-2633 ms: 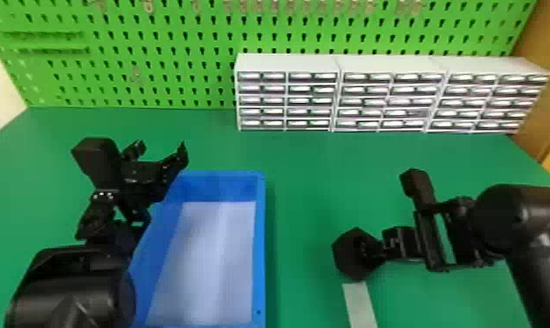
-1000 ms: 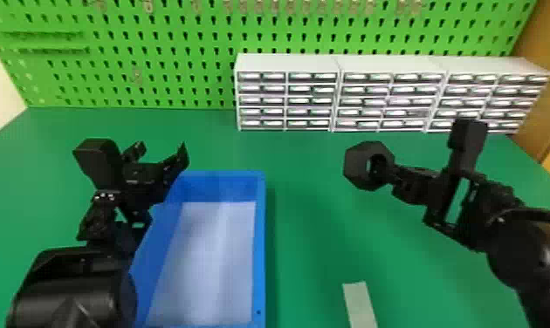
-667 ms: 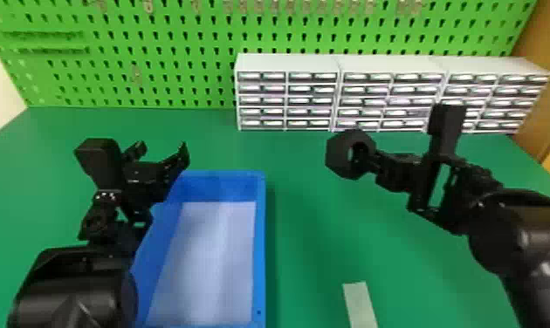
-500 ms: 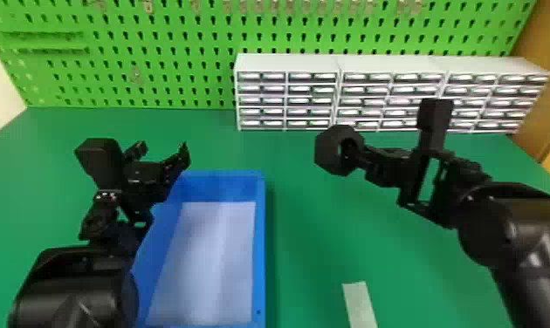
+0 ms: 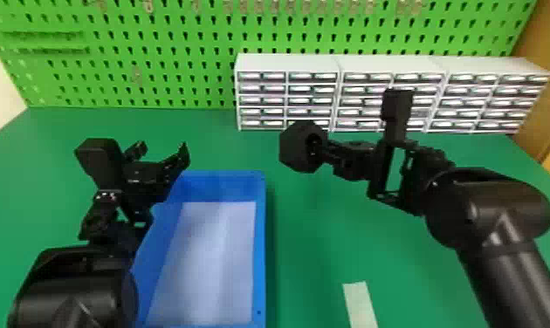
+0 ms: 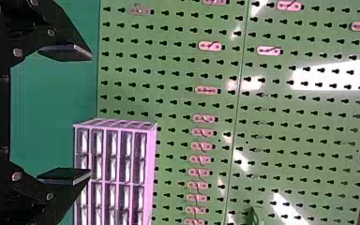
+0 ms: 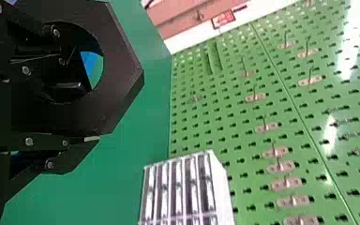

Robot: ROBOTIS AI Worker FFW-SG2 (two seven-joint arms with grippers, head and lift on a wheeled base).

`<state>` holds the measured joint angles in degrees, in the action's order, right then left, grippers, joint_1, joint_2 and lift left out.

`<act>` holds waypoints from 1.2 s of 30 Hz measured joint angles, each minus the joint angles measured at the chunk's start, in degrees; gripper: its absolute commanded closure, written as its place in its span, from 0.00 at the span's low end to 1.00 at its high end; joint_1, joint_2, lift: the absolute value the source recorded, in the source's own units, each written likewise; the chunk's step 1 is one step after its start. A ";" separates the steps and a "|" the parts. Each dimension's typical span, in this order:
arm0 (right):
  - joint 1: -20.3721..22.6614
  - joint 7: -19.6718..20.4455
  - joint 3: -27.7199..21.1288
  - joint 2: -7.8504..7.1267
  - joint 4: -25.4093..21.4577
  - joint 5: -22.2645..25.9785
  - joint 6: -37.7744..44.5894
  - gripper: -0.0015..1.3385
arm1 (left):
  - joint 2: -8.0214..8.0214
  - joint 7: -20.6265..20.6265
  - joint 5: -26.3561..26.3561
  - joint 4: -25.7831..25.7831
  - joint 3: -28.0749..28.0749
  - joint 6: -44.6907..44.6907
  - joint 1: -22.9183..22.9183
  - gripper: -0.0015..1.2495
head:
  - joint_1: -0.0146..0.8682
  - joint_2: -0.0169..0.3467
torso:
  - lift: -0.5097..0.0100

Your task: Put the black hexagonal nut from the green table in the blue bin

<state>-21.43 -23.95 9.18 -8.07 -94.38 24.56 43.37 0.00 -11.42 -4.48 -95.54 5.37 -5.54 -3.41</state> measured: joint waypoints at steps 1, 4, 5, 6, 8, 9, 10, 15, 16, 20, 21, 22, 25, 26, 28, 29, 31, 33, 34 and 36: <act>-0.32 -0.55 0.33 0.24 0.45 0.14 0.05 0.78 | 0.00 0.01 0.00 0.00 0.02 0.00 0.00 0.30 | 0.79 0.19 | 0.79; -1.15 -1.84 1.19 0.85 1.53 0.45 0.21 0.78 | 0.00 0.02 0.00 0.00 0.07 0.01 -0.01 0.30 | 0.79 0.19 | 0.79; -1.40 -2.21 1.48 1.03 1.87 0.60 0.26 0.78 | 0.00 0.02 0.00 0.00 0.07 0.01 -0.01 0.30 | 0.79 0.19 | 0.79; -1.64 -2.60 1.79 1.21 2.24 0.78 0.28 0.78 | 0.00 0.02 0.00 0.00 0.08 0.02 -0.01 0.30 | 0.79 0.19 | 0.79; -2.19 -3.40 2.62 1.58 3.19 1.23 0.32 0.78 | 0.00 0.00 0.00 0.00 0.11 0.03 -0.01 0.30 | 0.79 0.19 | 0.79; -2.43 -3.64 3.02 1.69 3.60 1.44 0.33 0.78 | 0.00 0.00 0.00 0.00 0.13 0.03 -0.01 0.30 | 0.79 0.19 | 0.79; -2.77 -3.95 3.58 1.82 4.17 1.74 0.33 0.78 | 0.00 0.00 0.00 0.00 0.15 0.03 -0.01 0.30 | 0.79 0.19 | 0.79; -4.06 -4.77 5.96 2.18 6.52 3.60 0.29 0.78 | 0.00 0.00 0.00 0.00 0.19 0.03 -0.07 0.30 | 0.79 0.19 | 0.79; -4.34 -4.83 6.70 2.19 7.06 4.09 0.27 0.78 | 0.00 0.00 0.01 0.00 0.20 0.03 -0.08 0.30 | 0.79 0.19 | 0.79; -5.07 -5.00 9.30 2.11 8.82 5.80 0.17 0.78 | 0.00 0.02 0.04 0.00 0.30 0.02 -0.10 0.30 | 0.79 0.19 | 0.79; -5.18 -5.03 9.90 2.09 9.21 6.19 0.13 0.78 | 0.00 0.02 0.05 0.00 0.32 0.02 -0.10 0.30 | 0.79 0.19 | 0.79; -5.32 -5.05 10.71 2.04 9.66 6.62 0.06 0.78 | 0.00 0.02 0.07 0.00 0.34 0.02 -0.10 0.30 | 0.79 0.19 | 0.79; -5.80 -5.06 12.93 1.88 10.72 7.49 -0.03 0.78 | 0.00 0.02 0.08 0.00 0.40 0.03 -0.10 0.30 | 0.79 0.19 | 0.79; -5.97 -5.06 13.64 1.82 11.05 7.77 -0.08 0.78 | 0.00 0.02 0.09 0.00 0.41 0.02 -0.11 0.30 | 0.79 0.19 | 0.79; -6.38 -5.06 15.23 1.72 11.80 8.39 -0.26 0.78 | 0.00 0.02 0.14 0.00 0.43 0.03 -0.16 0.30 | 0.79 0.19 | 0.79; -6.53 -5.06 15.86 1.70 12.13 8.63 -0.36 0.78 | 0.00 0.03 0.15 0.00 0.43 0.03 -0.19 0.30 | 0.79 0.19 | 0.79; -6.86 -5.06 17.15 1.70 12.81 9.16 -0.63 0.78 | 0.00 0.03 0.20 0.00 0.43 0.03 -0.25 0.30 | 0.79 0.19 | 0.79; -7.07 -5.06 18.08 1.76 13.25 9.54 -0.85 0.78 | 0.00 0.03 0.23 0.00 0.43 0.03 -0.31 0.30 | 0.79 0.19 | 0.79; -7.15 -5.06 18.61 1.81 13.49 9.75 -0.99 0.78 | 0.00 0.03 0.25 0.00 0.42 0.03 -0.34 0.30 | 0.79 0.19 | 0.79; -7.26 -5.05 19.28 1.89 13.77 10.07 -1.20 0.78 | 0.00 0.03 0.26 0.00 0.42 0.05 -0.36 0.30 | 0.79 0.19 | 0.79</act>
<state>-28.69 -29.00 28.46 -6.18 -80.61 34.63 42.17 0.00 -11.39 -4.22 -95.54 5.78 -5.48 -3.77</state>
